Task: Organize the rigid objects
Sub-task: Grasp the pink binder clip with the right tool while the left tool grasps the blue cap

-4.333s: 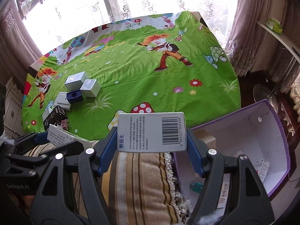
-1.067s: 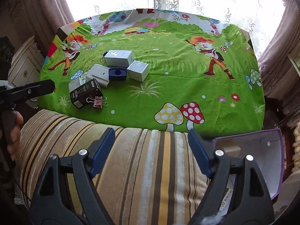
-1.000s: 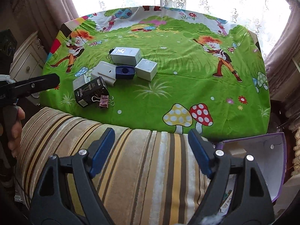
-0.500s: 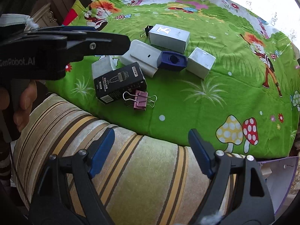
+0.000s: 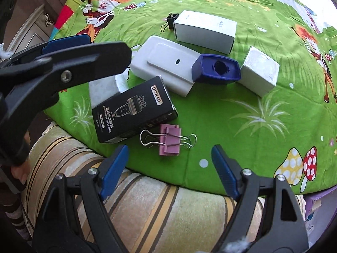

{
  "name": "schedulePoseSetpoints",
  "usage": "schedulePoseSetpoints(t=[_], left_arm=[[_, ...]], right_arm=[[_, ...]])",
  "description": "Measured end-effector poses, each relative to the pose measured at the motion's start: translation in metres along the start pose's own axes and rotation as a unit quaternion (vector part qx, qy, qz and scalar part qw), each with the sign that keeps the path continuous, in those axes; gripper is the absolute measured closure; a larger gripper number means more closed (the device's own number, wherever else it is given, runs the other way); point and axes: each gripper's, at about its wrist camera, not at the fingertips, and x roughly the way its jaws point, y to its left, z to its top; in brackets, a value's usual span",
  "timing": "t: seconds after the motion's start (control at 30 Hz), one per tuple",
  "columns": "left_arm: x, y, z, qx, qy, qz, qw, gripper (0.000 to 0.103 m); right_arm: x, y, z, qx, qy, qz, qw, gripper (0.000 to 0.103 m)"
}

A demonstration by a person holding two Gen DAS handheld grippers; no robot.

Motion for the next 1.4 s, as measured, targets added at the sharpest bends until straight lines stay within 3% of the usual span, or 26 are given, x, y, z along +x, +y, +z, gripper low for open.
schedulePoseSetpoints(t=[0.2, 0.43, 0.77, 1.17, 1.4], left_arm=[[0.004, 0.012, -0.001, -0.014, 0.000, -0.002, 0.9999, 0.012], [0.003, 0.021, -0.001, -0.031, -0.003, -0.005, 0.9995, 0.012], [0.010, 0.013, 0.002, -0.009, 0.005, 0.001, 0.9999, 0.014], [0.021, -0.025, 0.017, 0.064, 0.014, -0.008, 0.9978, 0.023], [0.044, -0.074, 0.020, 0.170, 0.028, 0.005, 0.9850, 0.027]], right_arm=[[0.013, 0.001, 0.010, 0.000, 0.008, -0.006, 1.000, 0.023], [0.016, 0.008, 0.014, -0.004, 0.000, -0.010, 1.000, 0.047], [-0.009, -0.002, 0.000, -0.001, -0.026, -0.003, 1.000, 0.049], [-0.044, -0.032, -0.021, 0.021, -0.062, -0.006, 0.998, 0.050], [-0.069, -0.061, -0.039, 0.041, -0.087, -0.014, 0.995, 0.050]])
